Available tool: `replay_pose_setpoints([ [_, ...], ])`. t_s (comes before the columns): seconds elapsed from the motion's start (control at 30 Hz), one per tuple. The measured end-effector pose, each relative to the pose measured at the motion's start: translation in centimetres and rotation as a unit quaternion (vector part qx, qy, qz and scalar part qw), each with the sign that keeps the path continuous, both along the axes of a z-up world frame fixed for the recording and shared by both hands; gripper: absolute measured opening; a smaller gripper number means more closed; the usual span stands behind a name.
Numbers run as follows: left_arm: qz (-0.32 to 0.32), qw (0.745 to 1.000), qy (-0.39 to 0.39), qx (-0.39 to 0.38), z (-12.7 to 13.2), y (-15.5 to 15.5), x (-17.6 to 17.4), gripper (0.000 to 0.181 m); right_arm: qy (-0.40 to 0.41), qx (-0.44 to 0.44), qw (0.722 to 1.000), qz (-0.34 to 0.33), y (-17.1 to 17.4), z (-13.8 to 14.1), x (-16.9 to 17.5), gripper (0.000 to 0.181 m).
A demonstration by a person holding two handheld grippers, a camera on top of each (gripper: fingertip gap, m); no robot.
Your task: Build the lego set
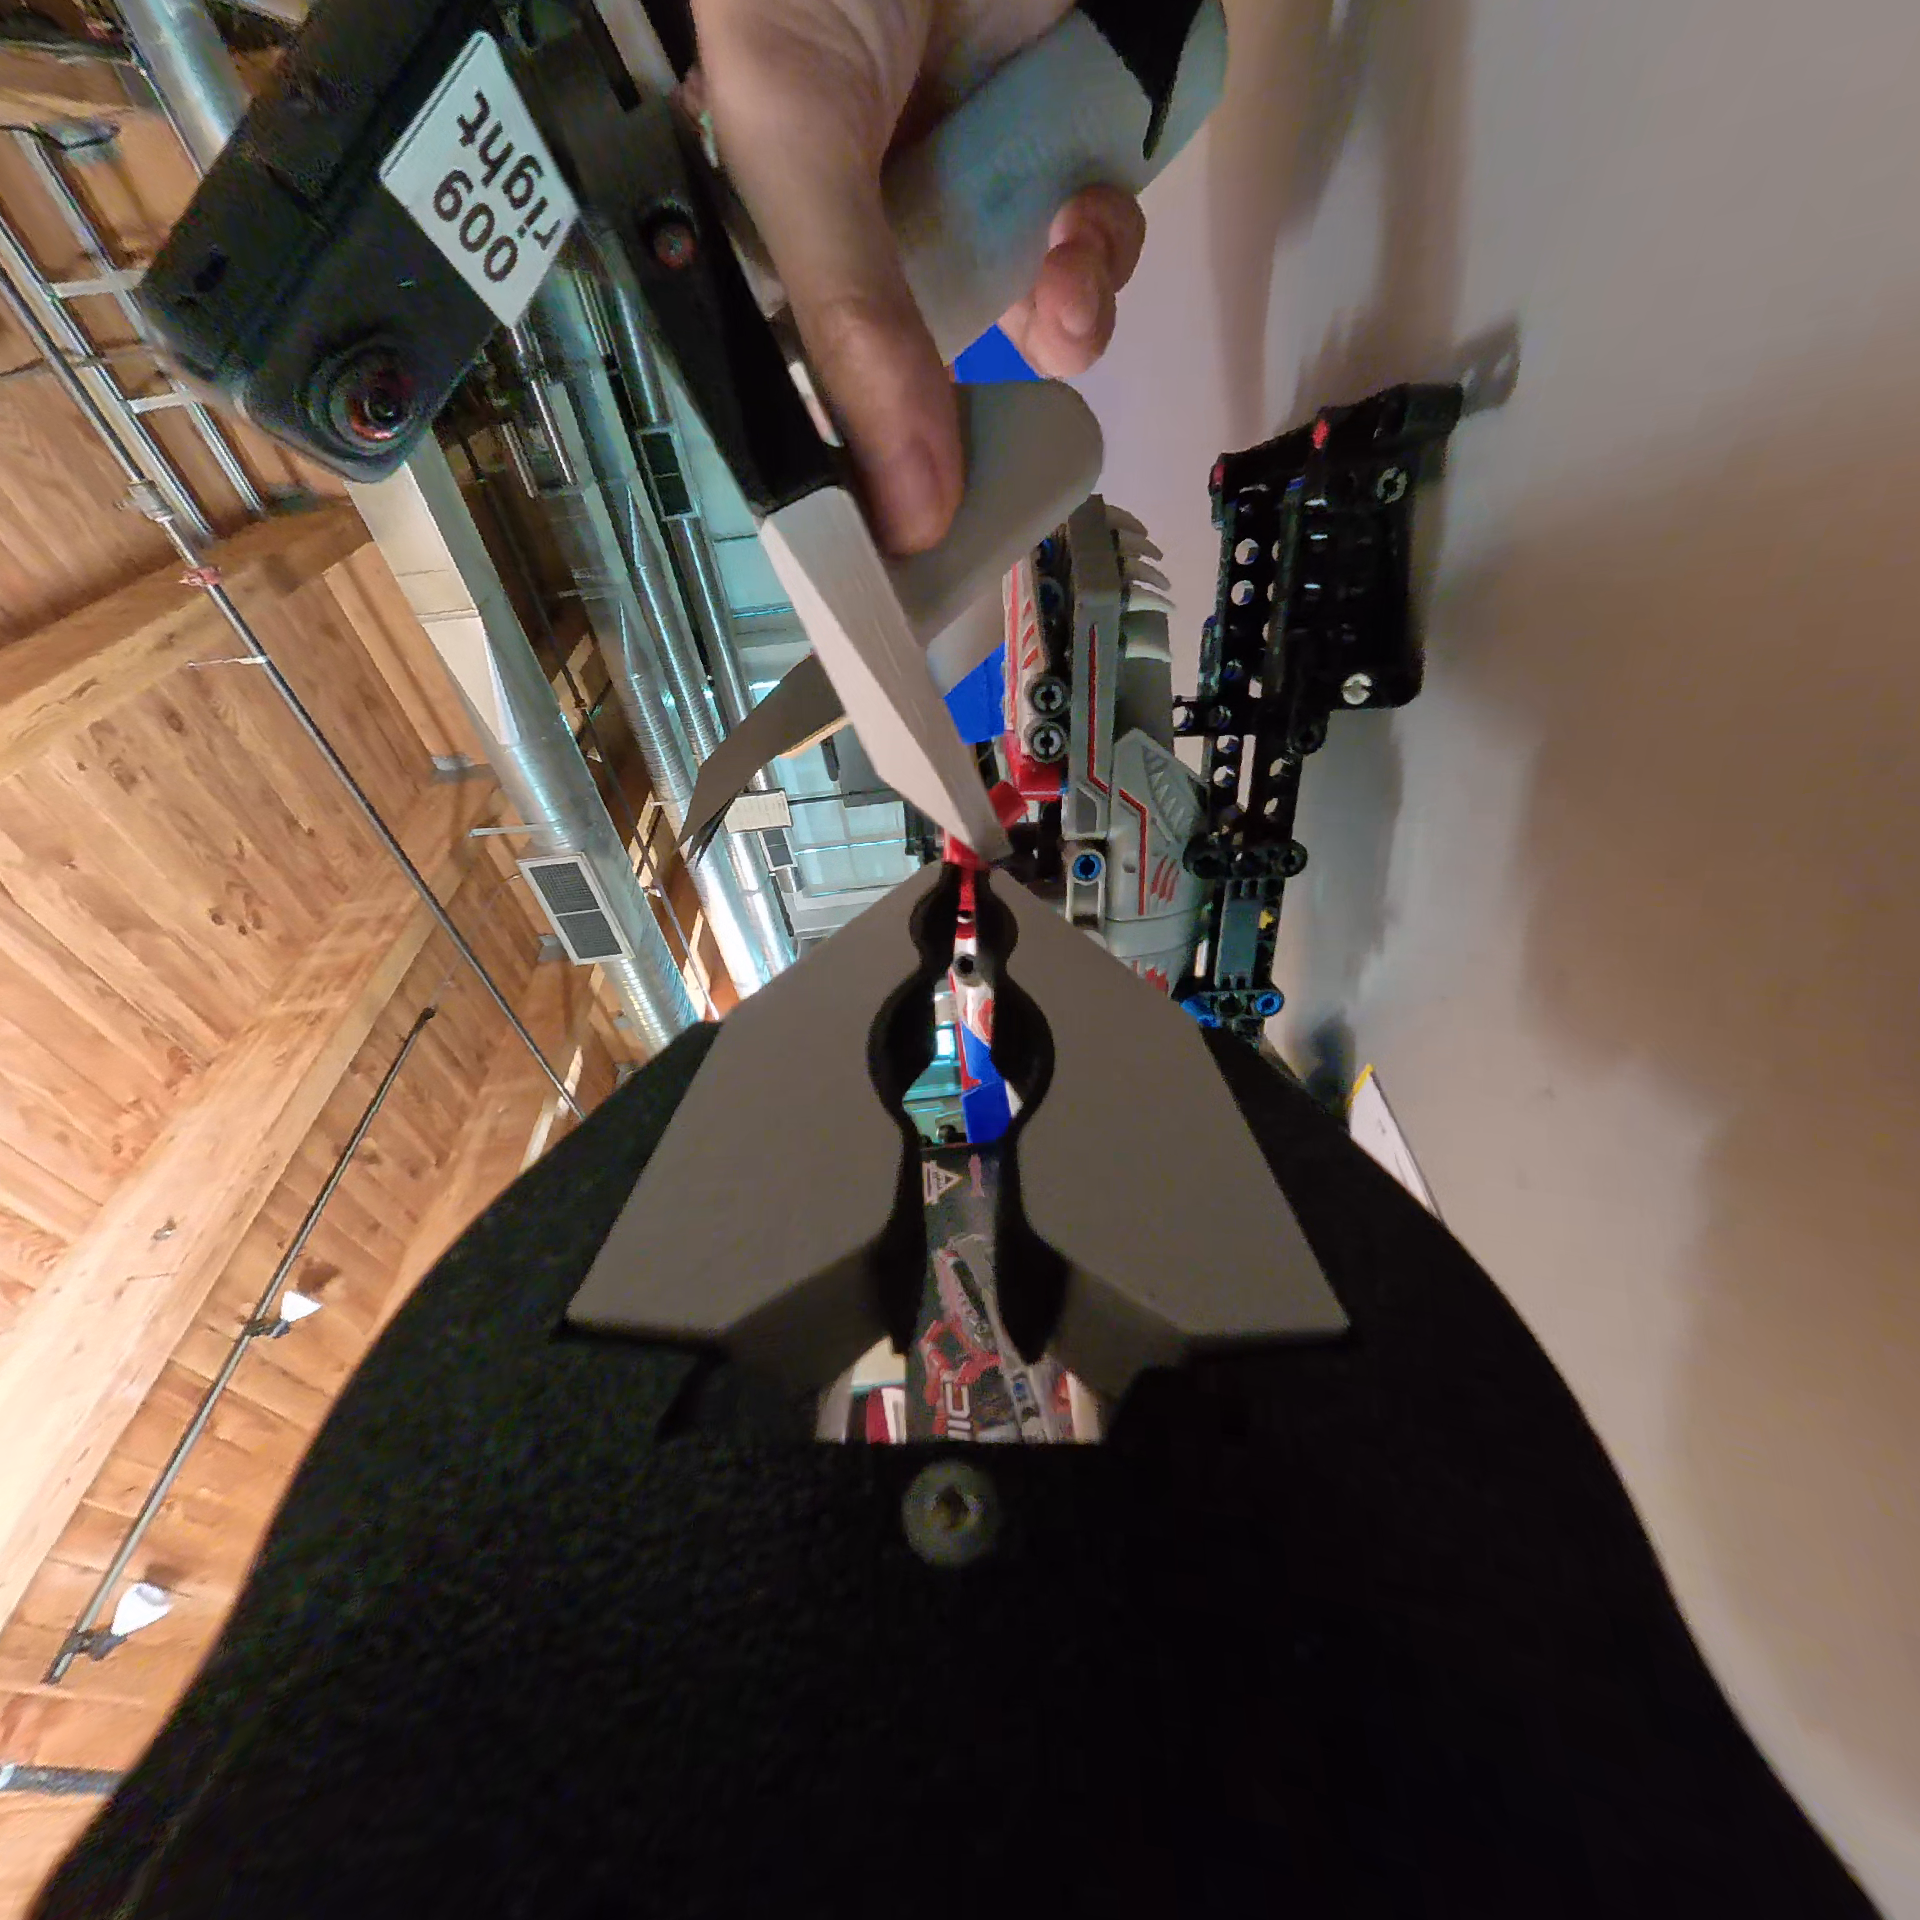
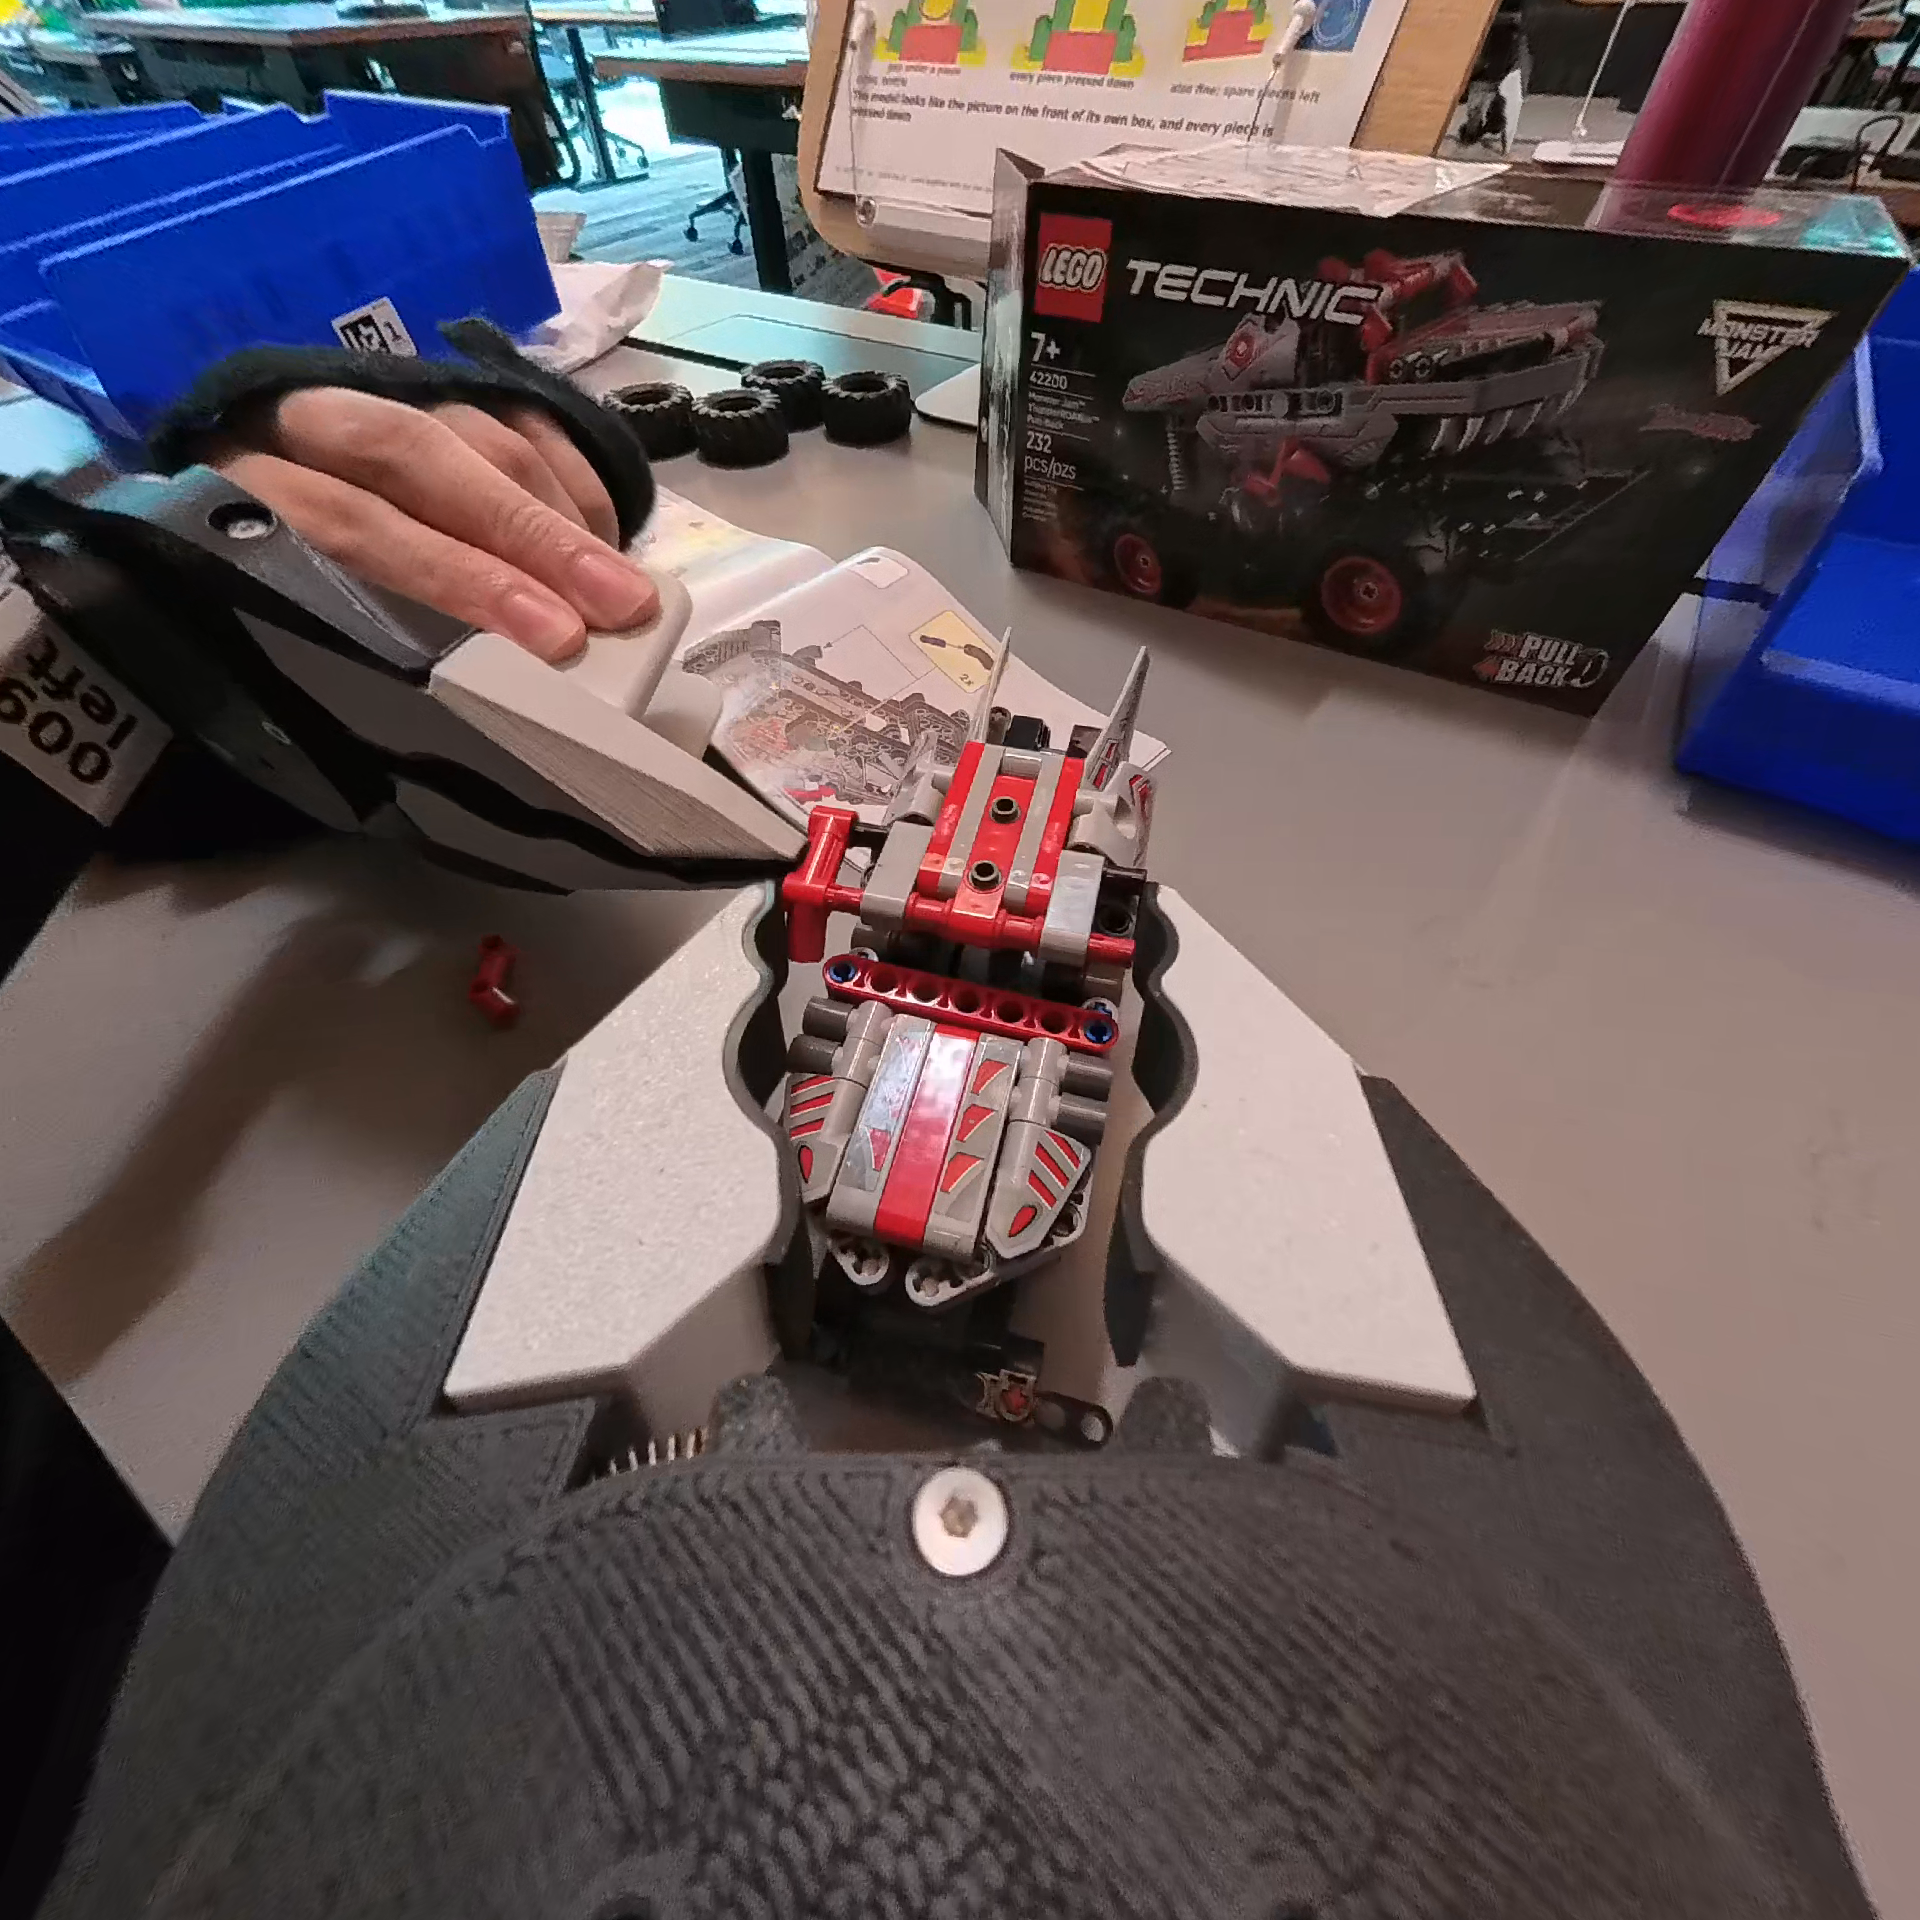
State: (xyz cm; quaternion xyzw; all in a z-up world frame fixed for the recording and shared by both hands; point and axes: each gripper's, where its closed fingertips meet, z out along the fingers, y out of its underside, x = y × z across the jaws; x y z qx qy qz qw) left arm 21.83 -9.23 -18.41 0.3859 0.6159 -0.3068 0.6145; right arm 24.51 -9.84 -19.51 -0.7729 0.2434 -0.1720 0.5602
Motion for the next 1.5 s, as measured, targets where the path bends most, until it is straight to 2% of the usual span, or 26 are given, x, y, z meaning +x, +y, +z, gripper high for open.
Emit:
replay_pose_setpoints([
  [0.13, 0.005, 1.0, 0.009, -0.009, 0.0, 0.1, -0.2, 0.0, -0.035, -0.061, 0.997, -0.005, 0.0, -0.7, 0.2, 0.072],
  [0.17, 0.002, 1.0, 0.008, -0.009, 0.0, 0.1, -0.4, 0.0, -0.042, -0.068, 0.997, -0.01, -0.1, -0.7, 0.3, 0.069],
  [0.63, 0.008, 0.999, -0.039, 0.018, 0.0, 0.5, -1.1, 0.0, 0.016, -0.006, 1.0, -0.014, 0.1, -0.2, 0.3, 0.067],
  [1.1, 0.005, 1.0, -0.02, 0.008, -0.2, 0.4, -1.0, 0.001, 0.0, -0.027, 0.999, -0.022, -0.2, -0.3, 0.5, 0.066],
  [1.5, 0.004, 0.999, -0.046, 0.016, -0.1, 0.3, -0.7, 0.002, 0.024, -0.005, 0.999, -0.021, -0.3, -0.2, 0.5, 0.067],
])
